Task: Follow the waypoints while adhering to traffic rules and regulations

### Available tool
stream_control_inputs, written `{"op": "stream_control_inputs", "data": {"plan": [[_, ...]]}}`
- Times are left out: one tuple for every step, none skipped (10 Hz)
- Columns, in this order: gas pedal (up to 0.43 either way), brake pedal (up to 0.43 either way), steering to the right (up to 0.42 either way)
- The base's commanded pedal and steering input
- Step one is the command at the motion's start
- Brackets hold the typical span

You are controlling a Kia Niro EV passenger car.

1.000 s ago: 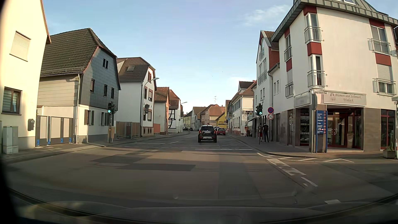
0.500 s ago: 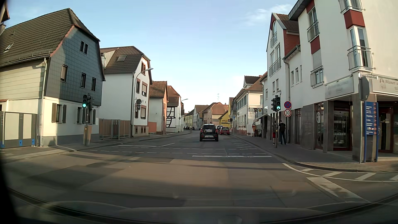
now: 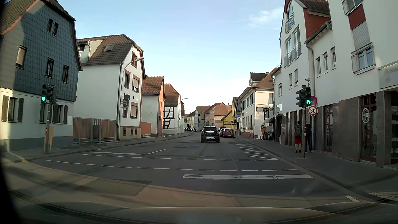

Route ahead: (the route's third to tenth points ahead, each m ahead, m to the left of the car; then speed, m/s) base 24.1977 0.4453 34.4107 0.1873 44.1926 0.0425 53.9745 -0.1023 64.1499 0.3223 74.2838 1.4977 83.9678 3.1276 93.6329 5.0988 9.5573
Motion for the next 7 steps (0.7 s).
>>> {"op": "stream_control_inputs", "data": {"plan": [[0.0, 0.03, -0.005], [0.0, 0.03, -0.004], [0.0, 0.03, -0.002], [0.0, 0.03, 0.0], [0.0, 0.03, 0.0], [0.0, 0.03, 0.0], [0.0, 0.03, 0.0]]}}
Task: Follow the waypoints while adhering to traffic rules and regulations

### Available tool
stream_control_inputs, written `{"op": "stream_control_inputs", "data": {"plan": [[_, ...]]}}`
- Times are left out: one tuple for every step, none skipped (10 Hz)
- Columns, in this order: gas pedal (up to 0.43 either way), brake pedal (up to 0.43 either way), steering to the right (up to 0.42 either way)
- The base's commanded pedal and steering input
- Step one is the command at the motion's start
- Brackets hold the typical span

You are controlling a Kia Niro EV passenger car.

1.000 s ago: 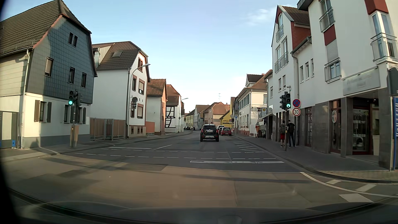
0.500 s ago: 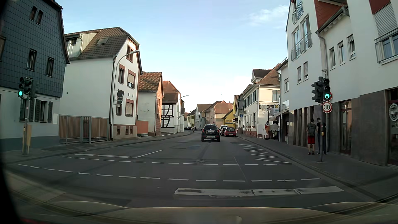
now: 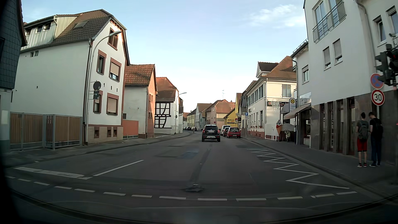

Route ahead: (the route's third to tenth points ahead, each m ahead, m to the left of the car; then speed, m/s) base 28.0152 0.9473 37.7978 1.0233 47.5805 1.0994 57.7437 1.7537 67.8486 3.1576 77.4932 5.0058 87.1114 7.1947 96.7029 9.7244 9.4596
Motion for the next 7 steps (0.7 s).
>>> {"op": "stream_control_inputs", "data": {"plan": [[0.0, 0.03, 0.0], [0.0, 0.03, 0.0], [0.0, 0.03, 0.0], [0.0, 0.03, 0.0], [0.0, 0.03, 0.001], [0.0, 0.03, 0.001], [0.0, 0.03, 0.001]]}}
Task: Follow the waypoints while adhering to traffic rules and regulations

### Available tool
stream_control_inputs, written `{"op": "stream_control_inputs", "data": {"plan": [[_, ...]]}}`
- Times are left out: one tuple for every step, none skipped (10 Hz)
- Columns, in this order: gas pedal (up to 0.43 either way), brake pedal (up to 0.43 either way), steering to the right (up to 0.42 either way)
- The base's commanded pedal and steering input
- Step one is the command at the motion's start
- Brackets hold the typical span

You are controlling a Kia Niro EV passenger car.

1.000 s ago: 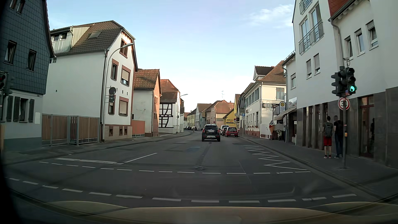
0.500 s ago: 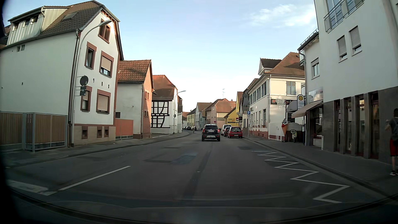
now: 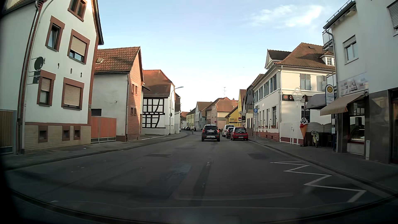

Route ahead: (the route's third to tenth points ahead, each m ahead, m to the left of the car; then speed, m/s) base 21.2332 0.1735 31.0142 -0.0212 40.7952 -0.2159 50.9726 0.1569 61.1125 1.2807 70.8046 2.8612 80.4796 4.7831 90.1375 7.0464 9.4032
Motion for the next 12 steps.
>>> {"op": "stream_control_inputs", "data": {"plan": [[0.0, 0.03, 0.001], [0.0, 0.03, 0.002], [0.0, 0.03, 0.002], [0.0, 0.03, 0.002], [0.0, 0.03, 0.002], [0.0, 0.03, 0.001], [0.0, 0.03, 0.001], [0.0, 0.03, 0.001], [0.0, 0.03, 0.001], [0.0, 0.03, 0.001], [0.0, 0.03, 0.001], [0.0, 0.03, 0.001]]}}
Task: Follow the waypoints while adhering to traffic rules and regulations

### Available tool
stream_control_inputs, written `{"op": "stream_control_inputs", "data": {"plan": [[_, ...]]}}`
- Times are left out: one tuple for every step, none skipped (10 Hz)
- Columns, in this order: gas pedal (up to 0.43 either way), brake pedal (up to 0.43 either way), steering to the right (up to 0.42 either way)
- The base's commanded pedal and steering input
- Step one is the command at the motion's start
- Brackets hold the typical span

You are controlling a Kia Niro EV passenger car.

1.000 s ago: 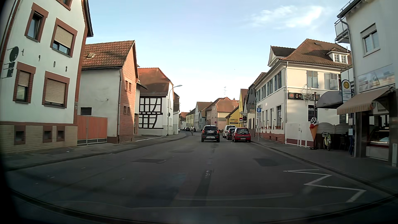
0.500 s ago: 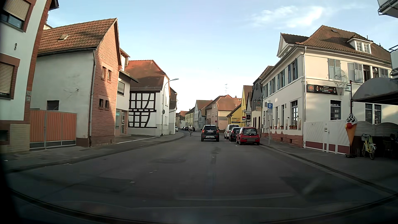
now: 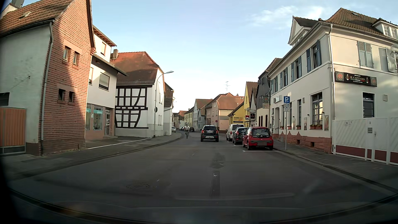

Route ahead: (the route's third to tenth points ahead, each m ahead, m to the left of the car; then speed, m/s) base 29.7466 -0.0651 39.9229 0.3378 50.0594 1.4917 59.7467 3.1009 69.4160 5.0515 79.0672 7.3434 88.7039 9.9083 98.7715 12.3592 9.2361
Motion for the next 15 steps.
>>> {"op": "stream_control_inputs", "data": {"plan": [[0.0, 0.03, 0.001], [0.0, 0.03, 0.001], [0.0, 0.03, 0.002], [0.0, 0.03, 0.001], [0.0, 0.03, 0.001], [0.0, 0.03, 0.001], [0.0, 0.03, 0.001], [0.0, 0.03, 0.001], [0.0, 0.03, 0.002], [0.0, 0.03, 0.001], [0.0, 0.03, 0.001], [0.0, 0.03, 0.001], [0.0, 0.03, 0.001], [0.0, 0.03, 0.001], [0.0, 0.03, 0.001]]}}
